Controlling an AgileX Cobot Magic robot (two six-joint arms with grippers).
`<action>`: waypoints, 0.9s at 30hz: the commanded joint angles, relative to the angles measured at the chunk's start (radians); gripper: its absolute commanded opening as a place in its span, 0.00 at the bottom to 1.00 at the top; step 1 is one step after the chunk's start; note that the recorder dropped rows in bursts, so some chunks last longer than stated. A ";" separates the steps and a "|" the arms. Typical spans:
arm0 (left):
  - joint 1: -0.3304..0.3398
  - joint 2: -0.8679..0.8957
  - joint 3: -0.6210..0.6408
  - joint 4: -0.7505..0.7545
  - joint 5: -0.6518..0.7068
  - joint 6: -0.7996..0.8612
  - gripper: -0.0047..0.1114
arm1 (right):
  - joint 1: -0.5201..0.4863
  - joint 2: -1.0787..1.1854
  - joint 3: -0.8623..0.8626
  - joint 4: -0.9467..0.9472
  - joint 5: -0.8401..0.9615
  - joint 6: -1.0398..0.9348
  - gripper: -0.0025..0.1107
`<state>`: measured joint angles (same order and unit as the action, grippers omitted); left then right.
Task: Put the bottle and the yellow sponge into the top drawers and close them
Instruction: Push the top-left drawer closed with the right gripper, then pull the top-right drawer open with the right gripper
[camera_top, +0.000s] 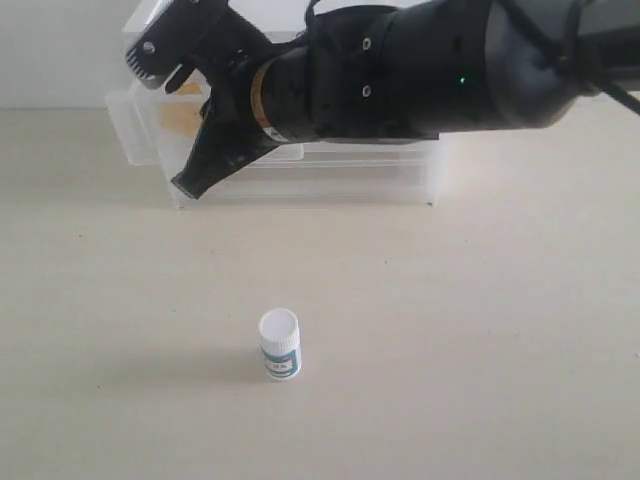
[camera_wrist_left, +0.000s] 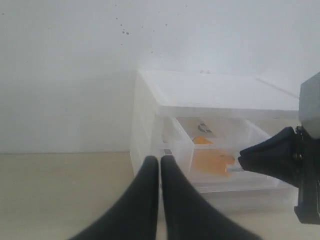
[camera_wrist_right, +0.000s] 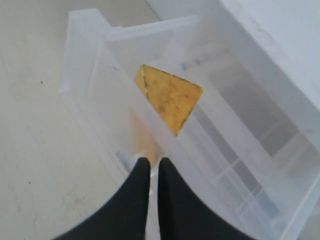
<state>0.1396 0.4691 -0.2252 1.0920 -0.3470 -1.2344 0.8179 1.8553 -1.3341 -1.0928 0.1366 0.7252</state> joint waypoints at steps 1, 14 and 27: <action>0.002 -0.006 0.003 -0.012 -0.004 -0.002 0.07 | -0.073 0.045 -0.076 -0.011 -0.040 0.046 0.08; 0.002 -0.006 0.006 -0.012 0.002 -0.002 0.07 | -0.118 0.120 -0.226 0.085 0.083 0.075 0.02; 0.002 -0.006 0.006 -0.012 0.002 -0.002 0.07 | -0.561 -0.163 0.465 0.382 -0.961 0.297 0.02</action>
<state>0.1396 0.4691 -0.2252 1.0920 -0.3470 -1.2344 0.3312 1.6634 -0.9768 -0.8109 -0.5689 0.9535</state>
